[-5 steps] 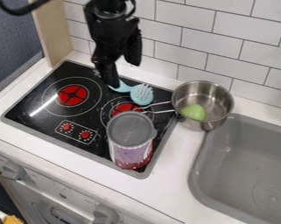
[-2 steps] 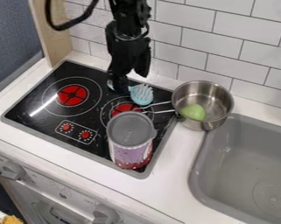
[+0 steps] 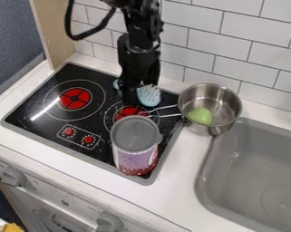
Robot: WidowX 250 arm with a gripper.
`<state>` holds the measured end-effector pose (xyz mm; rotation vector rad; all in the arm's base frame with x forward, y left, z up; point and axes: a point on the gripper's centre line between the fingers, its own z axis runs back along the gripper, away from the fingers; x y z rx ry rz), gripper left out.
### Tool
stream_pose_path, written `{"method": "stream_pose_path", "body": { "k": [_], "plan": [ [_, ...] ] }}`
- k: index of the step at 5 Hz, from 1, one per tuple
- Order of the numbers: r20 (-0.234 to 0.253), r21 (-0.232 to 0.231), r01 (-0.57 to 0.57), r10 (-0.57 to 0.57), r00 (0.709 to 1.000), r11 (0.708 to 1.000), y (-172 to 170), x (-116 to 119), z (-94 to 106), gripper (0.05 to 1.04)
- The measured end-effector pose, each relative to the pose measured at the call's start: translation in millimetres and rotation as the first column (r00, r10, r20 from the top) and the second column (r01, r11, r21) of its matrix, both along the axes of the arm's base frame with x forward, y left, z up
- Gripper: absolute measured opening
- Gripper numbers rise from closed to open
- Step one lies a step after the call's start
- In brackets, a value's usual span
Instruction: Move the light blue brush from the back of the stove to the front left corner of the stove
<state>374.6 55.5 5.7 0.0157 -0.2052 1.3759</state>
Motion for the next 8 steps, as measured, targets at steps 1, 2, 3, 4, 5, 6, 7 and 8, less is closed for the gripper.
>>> {"method": "stream_pose_path", "body": {
  "k": [1, 2, 3, 4, 5, 6, 7, 8],
  "plan": [
    [-0.007, 0.021, 0.012, -0.012, 1.000, 1.000, -2.4, 0.3, -0.2, 0.675],
    [-0.011, 0.013, -0.001, 0.002, 1.000, 1.000, -3.4, -2.0, -0.9, 0.386],
    [-0.020, 0.012, -0.014, 0.014, 1.000, 1.000, -7.9, -6.8, 0.2, 0.338],
    [-0.029, -0.029, -0.050, 0.049, 0.998, 0.998, -12.4, -12.5, 9.4, 0.338],
    [-0.005, -0.033, -0.079, 0.079, 0.997, 0.996, -3.4, -16.2, 30.2, 0.338],
    [0.041, -0.047, -0.134, 0.135, 0.990, 0.990, 11.5, -22.0, 55.0, 0.338],
    [0.077, -0.063, -0.221, 0.225, 0.971, 0.973, 45.4, -38.2, 82.7, 0.338],
    [0.072, -0.049, -0.257, 0.261, 0.963, 0.965, 87.1, -67.9, 89.0, 0.338]
  ]
}}
